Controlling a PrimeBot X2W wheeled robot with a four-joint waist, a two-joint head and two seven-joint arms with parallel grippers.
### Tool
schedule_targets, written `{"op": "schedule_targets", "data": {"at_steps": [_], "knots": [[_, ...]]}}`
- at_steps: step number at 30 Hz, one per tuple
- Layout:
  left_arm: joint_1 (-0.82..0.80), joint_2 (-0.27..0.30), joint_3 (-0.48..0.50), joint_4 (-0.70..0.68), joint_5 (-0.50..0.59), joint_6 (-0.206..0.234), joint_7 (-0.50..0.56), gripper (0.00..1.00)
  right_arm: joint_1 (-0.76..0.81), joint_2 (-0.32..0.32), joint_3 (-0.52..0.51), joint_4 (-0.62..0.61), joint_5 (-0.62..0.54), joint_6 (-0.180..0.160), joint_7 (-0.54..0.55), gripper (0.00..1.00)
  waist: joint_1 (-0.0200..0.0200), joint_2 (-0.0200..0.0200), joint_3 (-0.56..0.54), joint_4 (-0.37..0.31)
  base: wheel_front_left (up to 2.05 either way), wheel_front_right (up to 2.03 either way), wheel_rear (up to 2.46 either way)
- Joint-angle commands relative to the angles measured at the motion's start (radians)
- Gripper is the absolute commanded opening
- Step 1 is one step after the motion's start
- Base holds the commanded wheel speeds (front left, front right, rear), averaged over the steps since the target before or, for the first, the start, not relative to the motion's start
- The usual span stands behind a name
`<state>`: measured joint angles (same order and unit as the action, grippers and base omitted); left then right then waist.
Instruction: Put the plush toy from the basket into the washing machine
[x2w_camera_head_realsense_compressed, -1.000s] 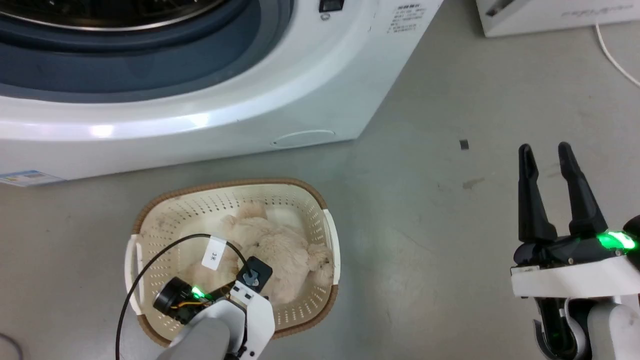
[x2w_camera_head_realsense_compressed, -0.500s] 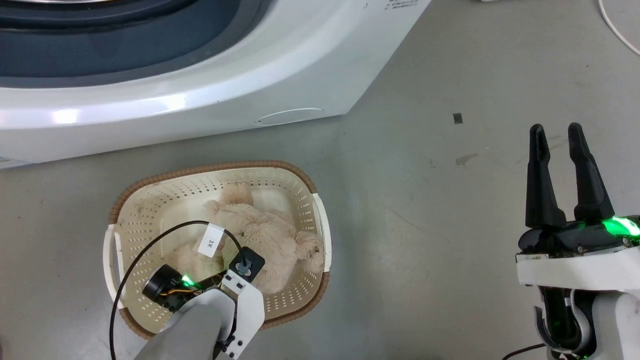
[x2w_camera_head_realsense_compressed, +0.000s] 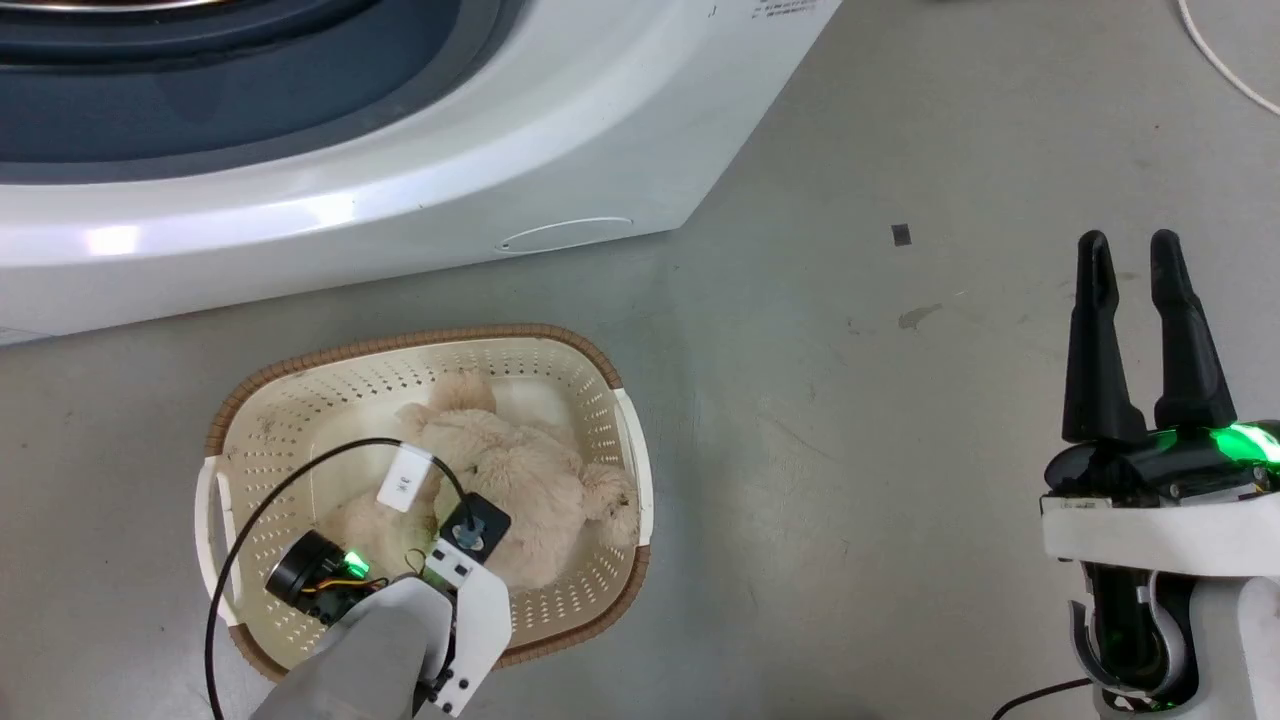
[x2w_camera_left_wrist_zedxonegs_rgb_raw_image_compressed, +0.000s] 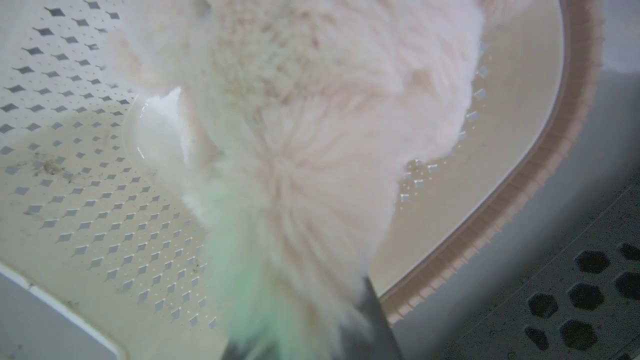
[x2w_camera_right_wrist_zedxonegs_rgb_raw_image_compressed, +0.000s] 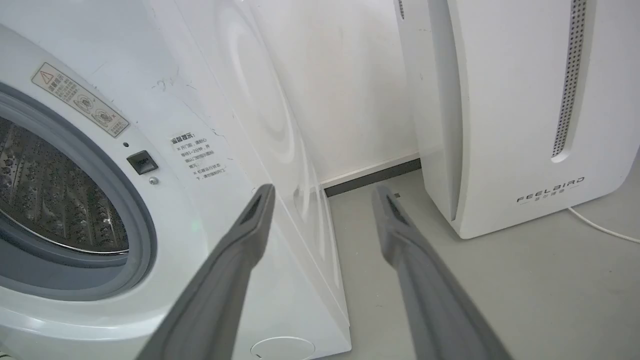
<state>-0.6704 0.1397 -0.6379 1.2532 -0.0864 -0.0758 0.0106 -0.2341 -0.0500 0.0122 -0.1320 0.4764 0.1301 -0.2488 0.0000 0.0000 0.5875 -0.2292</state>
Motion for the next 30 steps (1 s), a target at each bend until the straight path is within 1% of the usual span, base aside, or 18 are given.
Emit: {"op": "schedule_targets", "data": {"at_steps": [1,4,7,16,21,28,29,30], "knots": [[-0.03,-0.005,-0.003,0.028,-0.021,0.003,-0.015,0.0,-0.016,0.0,-0.001,-0.003,0.014,0.001,-0.011,1.0,0.0,0.0,-0.008,0.004,0.0,0.0,0.0],[-0.032,-0.026,0.02,0.038,-0.06,0.008,-0.055,0.0,-0.005,0.0,-0.004,0.005,0.015,0.001,-0.013,1.0,0.0,0.0,-0.036,0.016,0.0,0.0,0.0],[-0.023,-0.041,0.023,0.038,-0.075,0.005,-0.083,0.0,0.011,0.0,-0.004,0.016,0.008,0.001,-0.013,1.0,0.0,0.0,-0.079,0.034,0.0,0.0,0.0],[0.023,-0.068,0.004,0.038,-0.092,-0.011,-0.195,0.0,0.072,0.0,0.0,0.044,-0.022,0.001,-0.013,1.0,0.0,0.0,-0.216,0.093,0.0,0.0,0.0],[0.047,-0.078,0.03,0.024,-0.135,-0.007,-0.248,0.0,0.11,0.0,-0.003,0.055,-0.029,0.001,-0.013,1.0,0.0,0.0,-0.284,0.123,0.0,0.0,0.0],[0.083,-0.084,0.049,-0.038,-0.17,0.008,-0.27,0.0,0.16,0.0,-0.011,0.064,-0.04,0.001,-0.013,1.0,0.0,0.0,-0.354,0.156,0.0,0.0,0.0],[0.107,-0.083,0.068,-0.118,-0.181,0.026,-0.272,0.0,0.182,0.0,-0.014,0.067,-0.045,0.001,-0.013,1.0,0.0,0.0,-0.382,0.169,0.0,0.0,0.0],[0.118,-0.079,0.077,-0.151,-0.184,0.032,-0.272,0.0,0.189,0.0,-0.015,0.068,-0.046,0.001,-0.013,1.0,0.0,0.0,-0.39,0.172,0.0,0.0,0.0]]}}
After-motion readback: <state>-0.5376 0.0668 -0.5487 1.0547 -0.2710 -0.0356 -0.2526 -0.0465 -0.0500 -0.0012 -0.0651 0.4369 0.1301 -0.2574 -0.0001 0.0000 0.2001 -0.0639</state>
